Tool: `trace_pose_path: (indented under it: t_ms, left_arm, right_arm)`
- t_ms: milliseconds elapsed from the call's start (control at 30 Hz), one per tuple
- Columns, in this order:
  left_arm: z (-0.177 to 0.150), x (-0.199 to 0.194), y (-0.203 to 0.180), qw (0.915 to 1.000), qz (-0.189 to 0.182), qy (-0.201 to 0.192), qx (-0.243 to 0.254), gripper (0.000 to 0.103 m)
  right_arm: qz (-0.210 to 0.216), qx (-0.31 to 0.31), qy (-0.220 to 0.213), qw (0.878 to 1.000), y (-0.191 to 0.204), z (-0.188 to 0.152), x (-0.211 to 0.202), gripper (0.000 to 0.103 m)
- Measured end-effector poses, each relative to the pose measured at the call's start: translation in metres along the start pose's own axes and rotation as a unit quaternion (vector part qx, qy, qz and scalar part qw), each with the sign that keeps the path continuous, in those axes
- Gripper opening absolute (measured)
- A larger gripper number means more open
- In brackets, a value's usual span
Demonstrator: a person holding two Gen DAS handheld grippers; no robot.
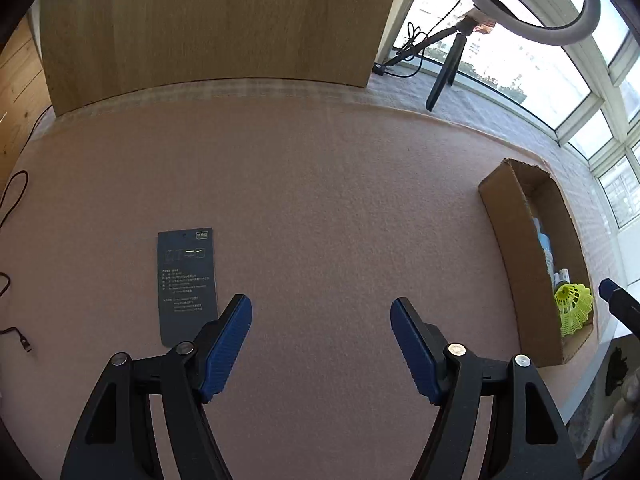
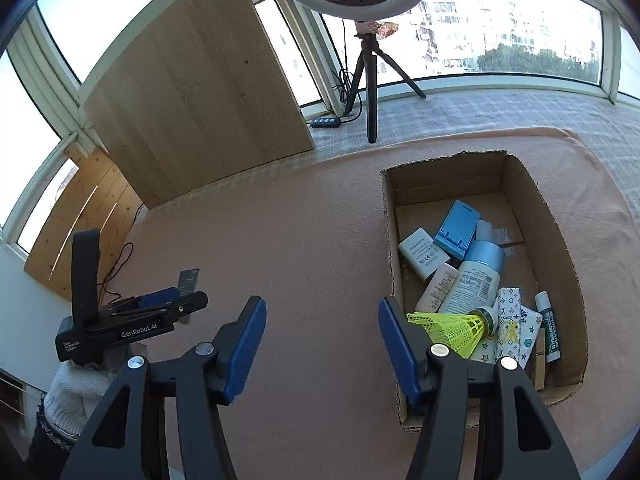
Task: Organize objects
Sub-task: 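Move the left tool back toward the dark printed card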
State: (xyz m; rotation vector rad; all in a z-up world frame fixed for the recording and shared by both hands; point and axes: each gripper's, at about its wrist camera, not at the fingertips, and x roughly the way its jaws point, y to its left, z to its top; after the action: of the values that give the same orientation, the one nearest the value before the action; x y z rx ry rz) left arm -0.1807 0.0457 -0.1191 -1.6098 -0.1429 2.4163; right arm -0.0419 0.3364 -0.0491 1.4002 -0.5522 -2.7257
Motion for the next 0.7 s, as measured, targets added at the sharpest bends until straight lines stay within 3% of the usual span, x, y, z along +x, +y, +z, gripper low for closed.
trace_pose_path:
  t_ms: [333, 700]
  left_arm:
    - [0.015, 0.025, 0.091, 0.9955, 0.035, 0.039, -0.079, 0.075]
    - [0.024, 0.05, 0.103, 0.9935, 0.041, 0.064, -0.085, 0.075]
  right_arm:
    - [0.01, 0.006, 0.021, 1.0, 0.005, -0.028, 0.003, 0.055]
    - [0.006, 0.047, 0.033, 0.998, -0.02, -0.04, 0.002, 0.055]
